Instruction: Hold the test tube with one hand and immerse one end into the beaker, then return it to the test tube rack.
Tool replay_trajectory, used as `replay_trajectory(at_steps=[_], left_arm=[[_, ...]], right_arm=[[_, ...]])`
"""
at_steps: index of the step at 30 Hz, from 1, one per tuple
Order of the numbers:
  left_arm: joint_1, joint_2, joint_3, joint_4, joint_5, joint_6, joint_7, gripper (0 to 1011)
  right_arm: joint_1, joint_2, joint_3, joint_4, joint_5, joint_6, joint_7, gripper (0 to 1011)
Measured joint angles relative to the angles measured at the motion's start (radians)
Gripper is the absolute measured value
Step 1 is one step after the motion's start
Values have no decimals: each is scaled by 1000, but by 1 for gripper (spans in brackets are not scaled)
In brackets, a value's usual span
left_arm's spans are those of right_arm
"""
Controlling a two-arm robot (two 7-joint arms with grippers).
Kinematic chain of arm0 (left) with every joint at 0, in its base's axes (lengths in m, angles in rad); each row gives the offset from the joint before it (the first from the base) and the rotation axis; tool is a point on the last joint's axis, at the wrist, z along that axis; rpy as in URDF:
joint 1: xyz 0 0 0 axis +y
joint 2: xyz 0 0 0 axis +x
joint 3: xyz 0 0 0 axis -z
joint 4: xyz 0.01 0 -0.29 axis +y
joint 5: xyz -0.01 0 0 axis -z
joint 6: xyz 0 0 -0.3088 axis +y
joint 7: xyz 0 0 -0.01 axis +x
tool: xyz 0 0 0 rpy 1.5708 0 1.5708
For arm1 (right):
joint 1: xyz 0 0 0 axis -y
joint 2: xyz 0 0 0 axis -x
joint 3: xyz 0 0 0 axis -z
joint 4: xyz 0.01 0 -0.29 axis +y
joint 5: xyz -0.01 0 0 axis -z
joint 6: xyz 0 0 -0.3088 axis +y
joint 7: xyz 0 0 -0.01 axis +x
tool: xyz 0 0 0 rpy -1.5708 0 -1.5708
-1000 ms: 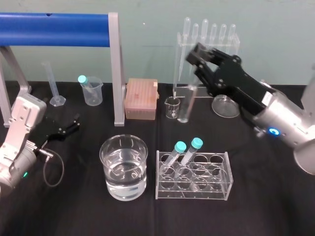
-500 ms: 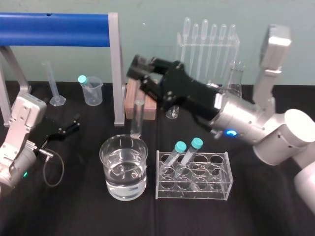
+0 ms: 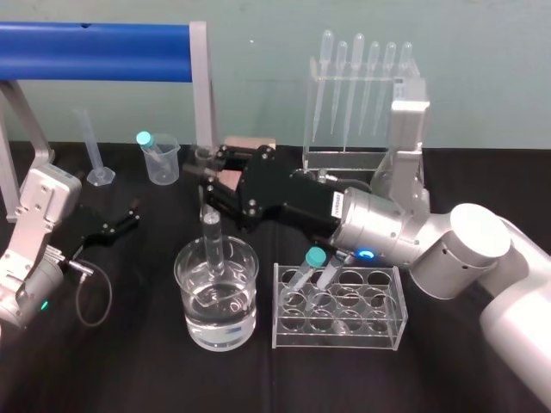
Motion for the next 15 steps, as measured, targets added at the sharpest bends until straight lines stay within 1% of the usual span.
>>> replay_trajectory(at_steps=[6,15], left_arm=[[0,0,0,0,0,0,0,1000],[0,0,0,0,0,0,0,1000]], right_arm=[[14,-22,-24,56,-18,2,-6,227],[18,-36,-44,92,-40,19,-18,227]])
